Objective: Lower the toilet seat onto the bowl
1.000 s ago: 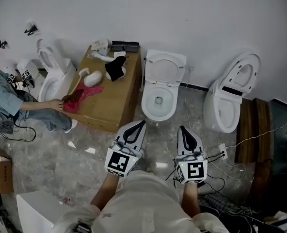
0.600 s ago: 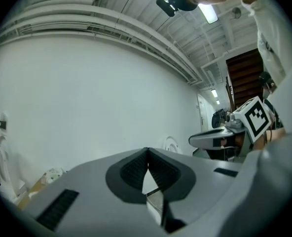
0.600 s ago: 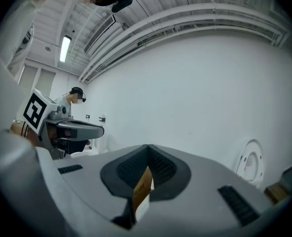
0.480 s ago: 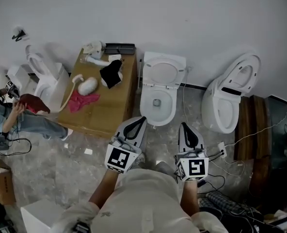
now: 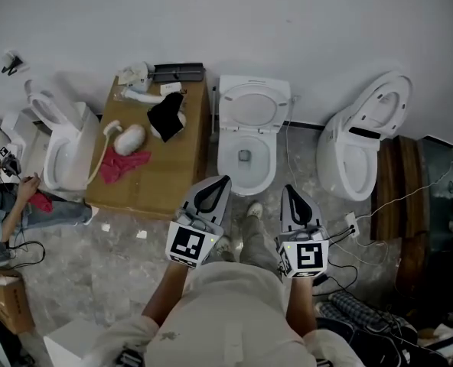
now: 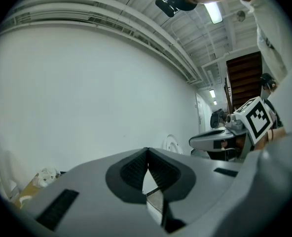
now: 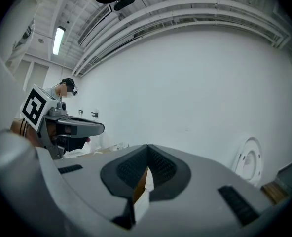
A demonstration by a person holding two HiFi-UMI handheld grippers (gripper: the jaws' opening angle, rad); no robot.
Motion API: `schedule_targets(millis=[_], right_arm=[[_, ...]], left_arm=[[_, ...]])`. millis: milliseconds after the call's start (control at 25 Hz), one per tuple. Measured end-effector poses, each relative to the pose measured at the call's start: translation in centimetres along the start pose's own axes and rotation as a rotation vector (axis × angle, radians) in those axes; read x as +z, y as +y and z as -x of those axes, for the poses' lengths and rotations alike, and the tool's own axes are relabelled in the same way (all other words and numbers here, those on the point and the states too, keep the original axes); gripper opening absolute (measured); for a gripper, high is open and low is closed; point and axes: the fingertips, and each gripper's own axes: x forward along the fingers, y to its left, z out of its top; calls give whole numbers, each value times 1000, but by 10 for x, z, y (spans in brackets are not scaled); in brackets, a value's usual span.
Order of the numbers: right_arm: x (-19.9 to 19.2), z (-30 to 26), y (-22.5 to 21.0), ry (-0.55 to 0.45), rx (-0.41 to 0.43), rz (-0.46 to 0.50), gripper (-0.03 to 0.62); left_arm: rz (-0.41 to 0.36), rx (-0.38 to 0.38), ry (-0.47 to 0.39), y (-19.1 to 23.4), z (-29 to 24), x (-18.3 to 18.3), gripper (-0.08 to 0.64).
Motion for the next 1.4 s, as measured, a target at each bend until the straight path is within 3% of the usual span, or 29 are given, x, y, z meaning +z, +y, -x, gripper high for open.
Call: schedule_targets(millis=[480, 960, 1400], right_arm=[[-45, -84, -53, 73, 41, -18, 6], [-94, -186, -118, 158, 152, -22, 6], [-131, -245, -144, 193, 219, -23, 8]], left_arm=[[-19, 34, 63, 39, -85, -37, 14], [-44, 129, 188, 80, -192, -85, 14], [-48, 182, 256, 106, -246, -119, 14]])
